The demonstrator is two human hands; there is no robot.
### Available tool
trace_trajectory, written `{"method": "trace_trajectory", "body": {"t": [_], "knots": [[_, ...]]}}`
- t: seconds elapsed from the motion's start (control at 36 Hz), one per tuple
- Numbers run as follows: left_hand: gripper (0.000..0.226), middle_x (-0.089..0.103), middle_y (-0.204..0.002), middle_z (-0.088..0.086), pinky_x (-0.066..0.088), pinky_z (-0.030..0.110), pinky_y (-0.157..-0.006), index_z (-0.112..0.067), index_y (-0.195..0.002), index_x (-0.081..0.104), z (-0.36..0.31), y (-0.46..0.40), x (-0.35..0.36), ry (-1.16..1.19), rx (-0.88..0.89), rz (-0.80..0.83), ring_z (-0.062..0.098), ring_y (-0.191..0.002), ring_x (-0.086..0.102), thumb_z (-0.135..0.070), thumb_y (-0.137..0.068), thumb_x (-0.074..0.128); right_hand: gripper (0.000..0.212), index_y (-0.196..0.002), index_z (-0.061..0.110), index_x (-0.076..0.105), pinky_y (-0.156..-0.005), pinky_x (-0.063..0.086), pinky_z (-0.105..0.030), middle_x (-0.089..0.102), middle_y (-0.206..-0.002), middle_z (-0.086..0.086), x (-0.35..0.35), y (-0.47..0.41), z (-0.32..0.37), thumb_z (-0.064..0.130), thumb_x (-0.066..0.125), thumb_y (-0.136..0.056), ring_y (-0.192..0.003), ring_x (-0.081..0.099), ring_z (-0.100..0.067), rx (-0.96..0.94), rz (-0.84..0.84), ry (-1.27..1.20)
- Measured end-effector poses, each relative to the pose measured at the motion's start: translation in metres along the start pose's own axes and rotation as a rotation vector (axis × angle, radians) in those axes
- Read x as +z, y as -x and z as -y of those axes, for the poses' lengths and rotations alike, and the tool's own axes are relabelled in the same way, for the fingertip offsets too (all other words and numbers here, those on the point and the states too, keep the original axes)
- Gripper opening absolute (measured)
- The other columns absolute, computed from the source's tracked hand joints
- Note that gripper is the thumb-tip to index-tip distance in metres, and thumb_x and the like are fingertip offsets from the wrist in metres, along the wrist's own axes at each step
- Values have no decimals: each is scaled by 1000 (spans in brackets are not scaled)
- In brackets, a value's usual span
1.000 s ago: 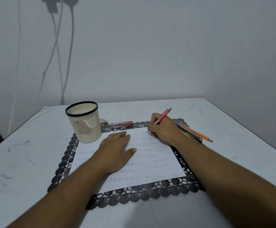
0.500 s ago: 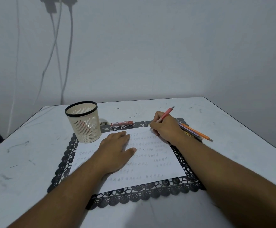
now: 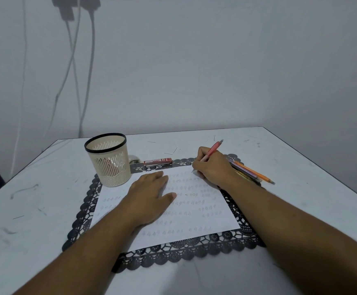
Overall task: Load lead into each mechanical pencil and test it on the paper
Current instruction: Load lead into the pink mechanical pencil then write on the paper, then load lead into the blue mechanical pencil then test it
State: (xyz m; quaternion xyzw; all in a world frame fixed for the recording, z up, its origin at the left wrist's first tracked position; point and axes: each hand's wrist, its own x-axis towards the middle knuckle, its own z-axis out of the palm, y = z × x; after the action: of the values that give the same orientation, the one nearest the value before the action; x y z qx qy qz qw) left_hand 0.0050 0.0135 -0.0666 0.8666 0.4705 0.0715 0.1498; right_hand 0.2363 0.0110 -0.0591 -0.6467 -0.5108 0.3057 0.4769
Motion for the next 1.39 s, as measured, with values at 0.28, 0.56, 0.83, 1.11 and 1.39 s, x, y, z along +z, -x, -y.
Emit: {"method": "trace_trajectory", "body": {"t": [0.28,0.56,0.83,1.11,1.39], "knots": [[68,16,-171,-8,13,40,-128,-25,-163,27,0,1,1,20,26,-36,16,-157,10,-57,-104,44,18,-80,11,61,-52,52,-25,70,-71,-9,-19,3,7,-1,68,-91,-62,68,-17,-12,-132,-126],[36,53,-144,-16,33,21,-109,-31,-139,61,-3,18,-29,279,281,-585,4,-135,43,-34,-103,58,15,-100,2,66,-92,61,-49,73,-88,-20,-14,17,35,0,51,-103,-81,73,-32,3,3,-359],[72,47,-143,4,29,42,-116,-19,-145,45,48,14,-63,430,-60,-1169,28,-132,39,-28,-80,75,17,-109,11,51,-72,66,-44,76,-100,-24,7,31,97,-5,51,-102,-74,75,-34,-221,-76,-422],[144,40,-158,1,37,40,-117,-43,-159,-1,73,5,-46,831,-185,-746,19,-145,40,-59,-48,90,14,-103,13,60,-68,66,-41,68,-94,-12,67,22,161,0,59,-98,-76,74,-21,-502,-61,-204],[128,41,-159,0,37,33,-114,-31,-163,4,88,-2,-40,817,-169,-750,16,-144,41,-22,-72,94,16,-117,24,58,-68,54,-38,72,-95,4,125,-4,155,20,54,-103,-68,59,-12,-630,-31,429]]}}
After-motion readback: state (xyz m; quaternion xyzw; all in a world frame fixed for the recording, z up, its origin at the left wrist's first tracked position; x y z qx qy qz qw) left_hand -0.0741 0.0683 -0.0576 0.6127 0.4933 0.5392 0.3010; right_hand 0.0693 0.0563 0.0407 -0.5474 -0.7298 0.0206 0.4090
